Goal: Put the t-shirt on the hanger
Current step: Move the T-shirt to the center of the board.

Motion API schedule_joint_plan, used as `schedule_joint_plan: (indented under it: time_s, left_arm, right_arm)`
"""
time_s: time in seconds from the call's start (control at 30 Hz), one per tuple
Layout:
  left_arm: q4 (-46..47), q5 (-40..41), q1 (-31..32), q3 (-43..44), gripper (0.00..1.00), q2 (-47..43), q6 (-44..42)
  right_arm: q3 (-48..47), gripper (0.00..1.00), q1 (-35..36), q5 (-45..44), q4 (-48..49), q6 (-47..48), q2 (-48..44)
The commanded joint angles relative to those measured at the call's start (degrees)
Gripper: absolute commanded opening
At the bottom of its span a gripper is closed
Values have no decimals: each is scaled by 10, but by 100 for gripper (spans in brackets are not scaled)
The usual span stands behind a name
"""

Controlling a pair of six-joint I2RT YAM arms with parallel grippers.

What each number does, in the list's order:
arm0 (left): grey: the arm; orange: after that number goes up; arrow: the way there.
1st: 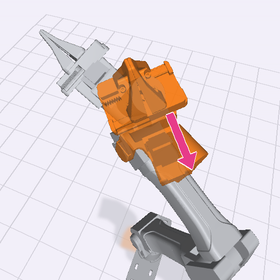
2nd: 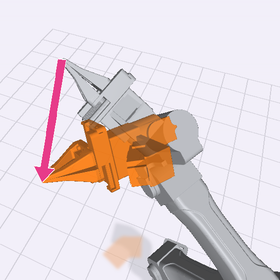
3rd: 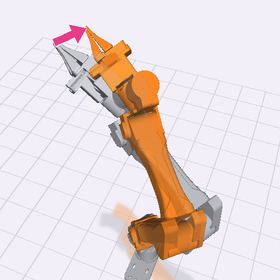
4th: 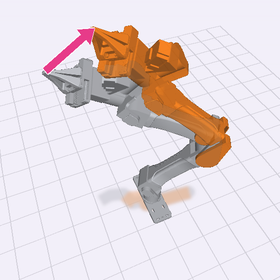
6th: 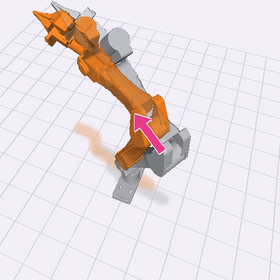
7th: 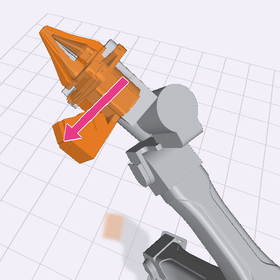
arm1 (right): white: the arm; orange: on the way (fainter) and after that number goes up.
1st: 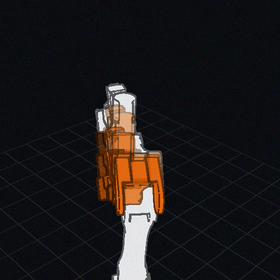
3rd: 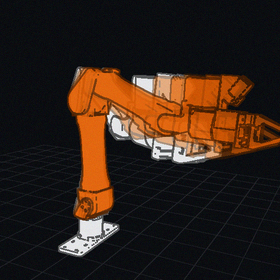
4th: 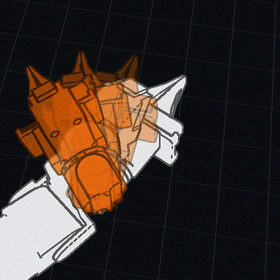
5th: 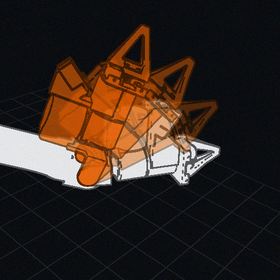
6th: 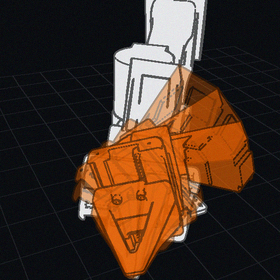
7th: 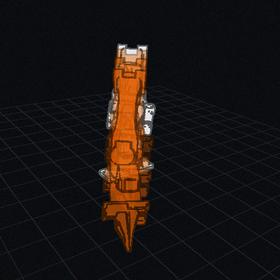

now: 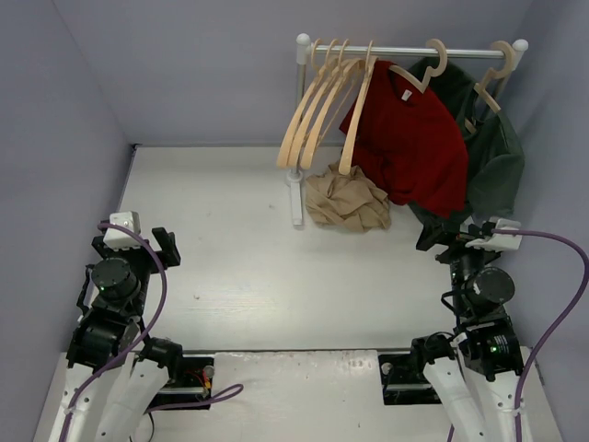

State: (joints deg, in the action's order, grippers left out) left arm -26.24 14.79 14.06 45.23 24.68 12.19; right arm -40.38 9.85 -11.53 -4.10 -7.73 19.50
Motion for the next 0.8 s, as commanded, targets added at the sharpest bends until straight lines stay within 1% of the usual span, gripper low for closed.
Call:
schedule_joint_plan:
  time_s: [0.0,0.03,0.1,0.27,0.37,0.4,0.53,0.6,0.63,0.67,0.77]
  left_arm:
    - [45,-4,-4,6,78,6,-2]
    - [45,-3,-3,6,78,7,-2]
    - [47,-3,-3,5,78,9,-1]
    - [47,-3,-3,8,78,23,0]
    - [45,-2,-3,8,78,25,1]
    - [44,0,-3,8,78,25,1]
    - [43,8,-2,7,78,23,1]
    - [43,9,-1,7,78,24,1]
    - [43,9,0,7,78,24,2]
    - [43,6,2,7,78,25,1]
    - [43,1,5,6,78,27,1]
  right_arm:
    - [-24,100,3,0,45,-7,23]
    - [-26,100,3,14,45,1,28]
    - [-31,100,3,77,48,38,59]
    - [-85,100,4,97,48,-7,190]
    - [-121,100,12,100,72,-37,246]
    - [-129,100,26,97,86,-43,276]
    - [-141,100,104,21,123,-35,368]
    - [-128,93,115,15,160,-40,406]
    - [-123,86,119,19,176,-49,420]
    - [-117,77,121,23,198,-56,435]
    - [-88,59,124,19,252,-68,478]
